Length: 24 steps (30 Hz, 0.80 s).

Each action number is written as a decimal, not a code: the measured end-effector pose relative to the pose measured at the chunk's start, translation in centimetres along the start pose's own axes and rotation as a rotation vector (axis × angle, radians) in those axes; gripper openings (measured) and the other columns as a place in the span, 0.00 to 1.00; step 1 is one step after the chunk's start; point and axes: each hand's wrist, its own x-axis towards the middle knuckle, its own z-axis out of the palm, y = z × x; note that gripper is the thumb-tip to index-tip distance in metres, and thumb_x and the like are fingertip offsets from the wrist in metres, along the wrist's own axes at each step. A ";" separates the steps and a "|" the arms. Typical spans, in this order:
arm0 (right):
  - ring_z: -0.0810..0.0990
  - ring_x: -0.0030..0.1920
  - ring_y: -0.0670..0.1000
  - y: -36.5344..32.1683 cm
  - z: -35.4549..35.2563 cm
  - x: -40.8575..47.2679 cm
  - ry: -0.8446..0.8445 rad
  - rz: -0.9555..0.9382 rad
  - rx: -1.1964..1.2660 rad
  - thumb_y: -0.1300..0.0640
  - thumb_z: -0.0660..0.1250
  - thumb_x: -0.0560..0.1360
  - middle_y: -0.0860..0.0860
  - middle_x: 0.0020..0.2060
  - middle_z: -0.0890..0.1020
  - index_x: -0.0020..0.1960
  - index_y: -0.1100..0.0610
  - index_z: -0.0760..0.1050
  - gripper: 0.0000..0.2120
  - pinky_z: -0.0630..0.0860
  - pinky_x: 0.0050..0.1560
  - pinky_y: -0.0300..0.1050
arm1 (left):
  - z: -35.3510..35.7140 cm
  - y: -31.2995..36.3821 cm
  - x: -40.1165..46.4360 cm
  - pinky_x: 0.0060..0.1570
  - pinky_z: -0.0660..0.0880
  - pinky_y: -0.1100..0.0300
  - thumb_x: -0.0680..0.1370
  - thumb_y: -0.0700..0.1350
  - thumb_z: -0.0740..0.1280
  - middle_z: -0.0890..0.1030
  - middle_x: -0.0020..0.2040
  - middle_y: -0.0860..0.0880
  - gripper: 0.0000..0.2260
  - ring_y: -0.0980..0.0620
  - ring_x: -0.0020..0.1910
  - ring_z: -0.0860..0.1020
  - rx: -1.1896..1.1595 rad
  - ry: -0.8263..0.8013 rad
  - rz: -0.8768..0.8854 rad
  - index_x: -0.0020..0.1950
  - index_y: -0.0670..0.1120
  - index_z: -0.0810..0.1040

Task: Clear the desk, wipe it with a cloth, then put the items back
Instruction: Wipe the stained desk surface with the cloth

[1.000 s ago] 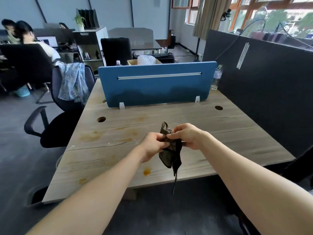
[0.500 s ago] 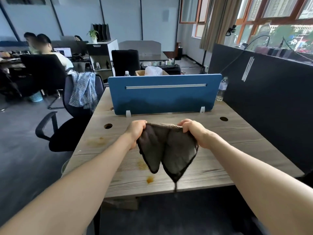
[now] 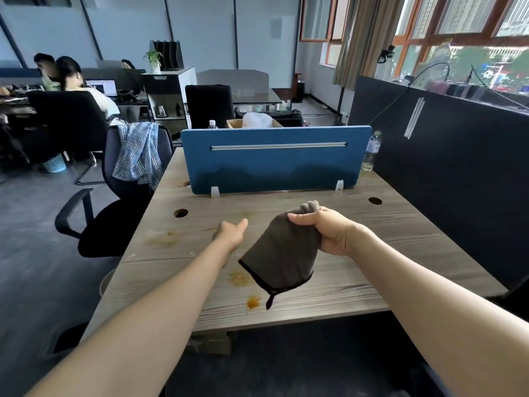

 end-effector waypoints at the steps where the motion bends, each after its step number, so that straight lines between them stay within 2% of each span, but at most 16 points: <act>1: 0.81 0.45 0.55 0.0 0.1 -0.1 0.008 0.004 0.046 0.64 0.68 0.73 0.57 0.43 0.82 0.49 0.61 0.76 0.05 0.78 0.49 0.48 | 0.2 -1.4 0.0 0.61 0.71 0.50 0.75 0.65 0.59 0.73 0.66 0.42 0.32 0.42 0.62 0.73 -0.152 -0.104 -0.139 0.69 0.42 0.67; 3: 0.81 0.44 0.55 0.2 0.4 -0.2 0.010 0.023 0.107 0.62 0.67 0.74 0.58 0.43 0.82 0.49 0.60 0.75 0.04 0.78 0.47 0.48 | 0.8 -3.3 -0.7 0.61 0.68 0.50 0.74 0.69 0.55 0.74 0.64 0.38 0.39 0.43 0.64 0.72 -0.463 -0.313 -0.323 0.70 0.38 0.65; 4: 0.81 0.43 0.55 0.3 0.5 -0.2 0.021 0.039 0.118 0.60 0.67 0.75 0.58 0.43 0.82 0.48 0.59 0.75 0.04 0.78 0.47 0.48 | 1.0 -3.8 -1.0 0.61 0.68 0.51 0.74 0.71 0.51 0.78 0.58 0.36 0.42 0.44 0.63 0.72 -0.531 -0.404 -0.351 0.70 0.36 0.66; 6: 0.81 0.43 0.54 0.4 0.8 -0.1 0.040 0.063 0.123 0.53 0.67 0.76 0.57 0.42 0.82 0.48 0.59 0.75 0.09 0.77 0.45 0.48 | 1.2 -3.8 -1.8 0.57 0.70 0.52 0.73 0.74 0.44 0.82 0.50 0.39 0.44 0.46 0.58 0.76 -0.533 -0.538 -0.314 0.65 0.38 0.73; 8: 0.82 0.45 0.54 0.6 0.9 0.2 0.050 0.075 0.141 0.46 0.65 0.76 0.57 0.42 0.83 0.51 0.60 0.76 0.16 0.77 0.46 0.48 | 1.2 -3.0 -2.2 0.61 0.68 0.50 0.71 0.75 0.44 0.82 0.55 0.43 0.42 0.46 0.58 0.77 -0.519 -0.609 -0.257 0.61 0.44 0.78; 10: 0.82 0.46 0.55 0.7 0.8 0.5 0.066 0.097 0.156 0.43 0.64 0.76 0.56 0.42 0.84 0.51 0.60 0.77 0.20 0.76 0.49 0.49 | 1.2 -2.1 -1.9 0.62 0.66 0.50 0.73 0.72 0.53 0.82 0.56 0.46 0.33 0.47 0.57 0.77 -0.549 -0.569 -0.221 0.60 0.47 0.78; 12: 0.82 0.47 0.54 0.7 0.7 0.7 0.078 0.109 0.126 0.43 0.62 0.76 0.56 0.43 0.84 0.49 0.60 0.77 0.19 0.76 0.50 0.49 | 1.0 -1.2 -1.7 0.62 0.67 0.54 0.75 0.58 0.65 0.82 0.52 0.48 0.21 0.49 0.52 0.78 -0.618 -0.457 -0.189 0.62 0.47 0.76; 14: 0.81 0.49 0.54 0.9 0.6 1.0 0.089 0.113 0.052 0.45 0.62 0.77 0.56 0.47 0.83 0.51 0.59 0.77 0.18 0.76 0.53 0.49 | 0.6 -0.5 -1.4 0.56 0.73 0.56 0.76 0.45 0.68 0.80 0.48 0.46 0.15 0.50 0.46 0.78 -0.692 -0.350 -0.152 0.60 0.43 0.75; 16: 0.79 0.53 0.54 1.3 0.3 1.3 0.102 0.111 -0.014 0.45 0.62 0.77 0.56 0.51 0.81 0.55 0.58 0.76 0.17 0.73 0.58 0.51 | -0.1 0.2 -1.2 0.47 0.76 0.58 0.76 0.42 0.68 0.79 0.46 0.45 0.08 0.49 0.43 0.77 -0.667 -0.326 -0.125 0.54 0.41 0.76; 18: 0.78 0.54 0.53 1.4 0.0 1.5 0.121 0.105 -0.094 0.46 0.63 0.77 0.55 0.54 0.80 0.57 0.56 0.74 0.15 0.73 0.57 0.50 | -1.0 1.2 -1.2 0.41 0.76 0.59 0.75 0.42 0.70 0.80 0.46 0.44 0.12 0.49 0.42 0.77 -0.544 -0.276 -0.089 0.56 0.39 0.76; 20: 0.78 0.54 0.52 1.3 -0.5 1.4 0.098 0.127 -0.297 0.46 0.62 0.78 0.53 0.55 0.80 0.59 0.54 0.74 0.15 0.74 0.58 0.49 | -1.7 2.0 -0.6 0.41 0.76 0.58 0.72 0.41 0.73 0.79 0.54 0.41 0.23 0.48 0.45 0.78 -0.454 -0.182 -0.020 0.64 0.39 0.70; 22: 0.78 0.56 0.53 1.3 -0.7 1.3 0.089 0.175 -0.577 0.41 0.61 0.77 0.52 0.57 0.79 0.62 0.51 0.74 0.19 0.75 0.61 0.49 | -2.7 2.6 0.3 0.46 0.77 0.54 0.70 0.39 0.75 0.74 0.59 0.41 0.30 0.46 0.52 0.76 -0.387 -0.139 0.084 0.68 0.45 0.66; 24: 0.74 0.62 0.56 1.2 -0.8 1.6 0.171 0.163 -0.807 0.36 0.60 0.75 0.52 0.63 0.75 0.67 0.52 0.71 0.27 0.71 0.64 0.51 | -3.7 3.2 0.8 0.56 0.76 0.49 0.67 0.37 0.76 0.74 0.60 0.42 0.26 0.43 0.57 0.75 -0.162 -0.187 0.218 0.61 0.51 0.73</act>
